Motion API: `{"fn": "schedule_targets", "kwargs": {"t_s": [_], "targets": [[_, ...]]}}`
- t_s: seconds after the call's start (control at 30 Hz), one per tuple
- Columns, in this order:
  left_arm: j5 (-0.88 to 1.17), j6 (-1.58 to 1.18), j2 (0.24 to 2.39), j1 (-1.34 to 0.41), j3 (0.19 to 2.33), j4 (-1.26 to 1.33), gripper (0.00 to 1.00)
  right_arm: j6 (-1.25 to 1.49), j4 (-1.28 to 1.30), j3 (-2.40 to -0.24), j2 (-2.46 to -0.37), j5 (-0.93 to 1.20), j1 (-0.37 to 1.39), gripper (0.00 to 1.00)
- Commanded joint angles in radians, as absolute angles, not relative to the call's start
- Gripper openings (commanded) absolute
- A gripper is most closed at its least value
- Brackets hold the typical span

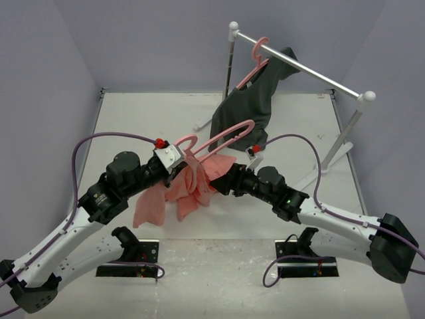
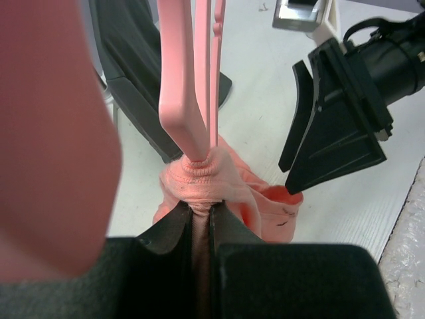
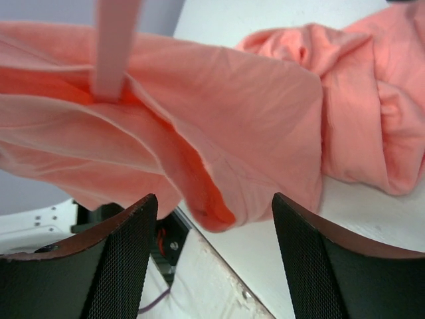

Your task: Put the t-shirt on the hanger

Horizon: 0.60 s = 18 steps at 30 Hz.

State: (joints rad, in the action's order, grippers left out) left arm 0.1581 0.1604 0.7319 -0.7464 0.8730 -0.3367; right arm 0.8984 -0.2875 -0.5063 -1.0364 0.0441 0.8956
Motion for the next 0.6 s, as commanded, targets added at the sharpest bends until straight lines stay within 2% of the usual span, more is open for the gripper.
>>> {"fn": "schedule_targets", "kwargs": {"t_s": [0.0, 0.1, 0.2, 0.33, 0.37, 0.4, 0.47, 0.57], "targets": [[0.172, 0.176, 0.716, -0.741, 0.915, -0.256, 0.00, 0.882, -0.341, -0.489, -1.105, 0.033, 0.908, 0.69], [0.149, 0.176, 0.703, -0.741, 0.908, -0.250, 0.00, 0.893, -0.376, -0.497, -1.172, 0.057, 0.948, 0.68], [0.136, 0.175, 0.698, -0.741, 0.910, -0.251, 0.00, 0.893, -0.380, -0.519, -1.238, 0.047, 0.993, 0.61], [0.156, 0.172, 0.688, -0.741, 0.917, -0.262, 0.00, 0.904, -0.404, -0.516, -1.284, 0.028, 1.000, 0.40], [0.160, 0.169, 0.682, -0.741, 0.920, -0.266, 0.00, 0.897, -0.399, -0.519, -1.281, 0.022, 1.000, 0.27], [0.163, 0.163, 0.679, -0.741, 0.926, -0.270, 0.00, 0.894, -0.369, -0.531, -1.272, 0.008, 1.000, 0.20], [0.179, 0.154, 0.669, -0.741, 0.947, -0.295, 0.00, 0.864, -0.287, -0.560, -1.244, -0.043, 0.994, 0.01], [0.227, 0.143, 0.655, -0.741, 0.995, -0.339, 0.00, 0.809, -0.139, -0.608, -1.139, -0.119, 0.944, 0.00]]}}
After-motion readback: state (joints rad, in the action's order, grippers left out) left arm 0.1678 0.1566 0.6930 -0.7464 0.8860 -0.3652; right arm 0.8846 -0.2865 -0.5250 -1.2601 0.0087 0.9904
